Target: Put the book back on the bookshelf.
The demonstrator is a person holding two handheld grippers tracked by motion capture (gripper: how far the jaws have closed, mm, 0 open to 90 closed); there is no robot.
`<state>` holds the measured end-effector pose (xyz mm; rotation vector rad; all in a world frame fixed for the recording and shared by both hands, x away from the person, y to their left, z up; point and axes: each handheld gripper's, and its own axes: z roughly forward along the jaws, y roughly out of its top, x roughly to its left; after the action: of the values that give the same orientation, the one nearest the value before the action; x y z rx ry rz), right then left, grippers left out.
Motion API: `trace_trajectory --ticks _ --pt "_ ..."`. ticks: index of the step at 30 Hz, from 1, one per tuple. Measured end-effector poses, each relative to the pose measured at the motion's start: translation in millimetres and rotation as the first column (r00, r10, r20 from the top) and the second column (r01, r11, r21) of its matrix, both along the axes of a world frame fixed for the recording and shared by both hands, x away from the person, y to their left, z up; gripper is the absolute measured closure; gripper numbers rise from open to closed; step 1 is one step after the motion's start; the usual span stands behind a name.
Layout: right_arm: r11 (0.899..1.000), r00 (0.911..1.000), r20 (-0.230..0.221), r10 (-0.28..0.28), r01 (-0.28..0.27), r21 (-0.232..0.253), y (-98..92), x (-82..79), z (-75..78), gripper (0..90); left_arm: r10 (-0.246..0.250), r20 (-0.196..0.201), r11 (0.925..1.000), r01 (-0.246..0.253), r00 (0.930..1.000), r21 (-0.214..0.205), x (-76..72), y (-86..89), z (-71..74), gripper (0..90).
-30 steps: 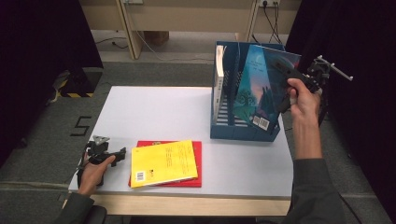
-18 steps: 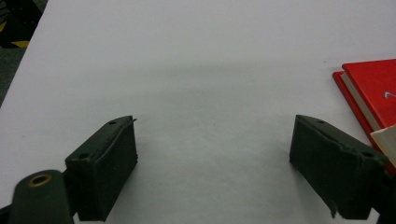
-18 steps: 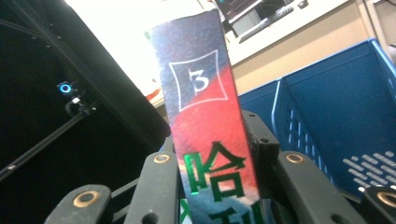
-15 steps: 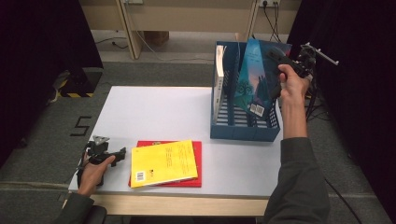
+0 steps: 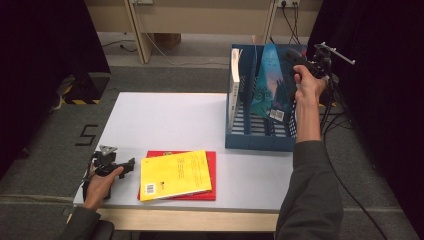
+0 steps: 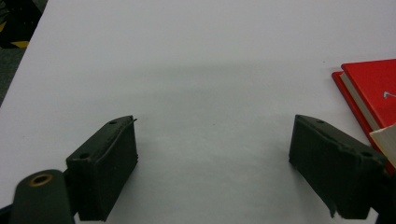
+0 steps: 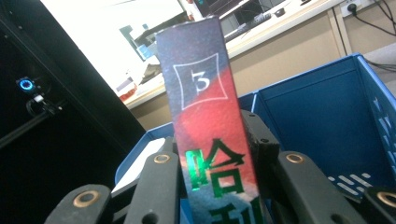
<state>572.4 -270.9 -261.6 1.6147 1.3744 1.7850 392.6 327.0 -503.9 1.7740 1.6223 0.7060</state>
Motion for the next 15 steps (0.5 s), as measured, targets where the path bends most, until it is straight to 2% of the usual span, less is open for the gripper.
trace_trajectory --ticks 5,11,14,15 --pt "1.000 0.9999 0.011 -0.012 0.012 0.007 -3.5 0.7 4.3 71.2 0.000 0.000 1.0000 0.000 1.0000 0.000 -0.1 0.0 0.0 14.5" --pt "0.997 0.9992 0.025 -0.030 0.032 -0.073 5.3 4.5 8.2 71.1 0.000 -0.001 1.0000 0.000 1.0000 0.000 -0.2 -0.2 0.2 14.5" --pt "0.997 0.9990 0.028 -0.035 0.037 -0.073 6.0 4.6 8.2 71.3 -0.002 -0.002 1.0000 0.002 1.0000 -0.001 -0.3 0.0 0.2 14.5" --pt "0.998 0.9993 0.019 -0.031 0.032 -0.058 3.7 5.1 9.5 71.4 0.001 0.003 1.0000 -0.001 1.0000 -0.004 -0.3 -0.3 -0.1 14.6"
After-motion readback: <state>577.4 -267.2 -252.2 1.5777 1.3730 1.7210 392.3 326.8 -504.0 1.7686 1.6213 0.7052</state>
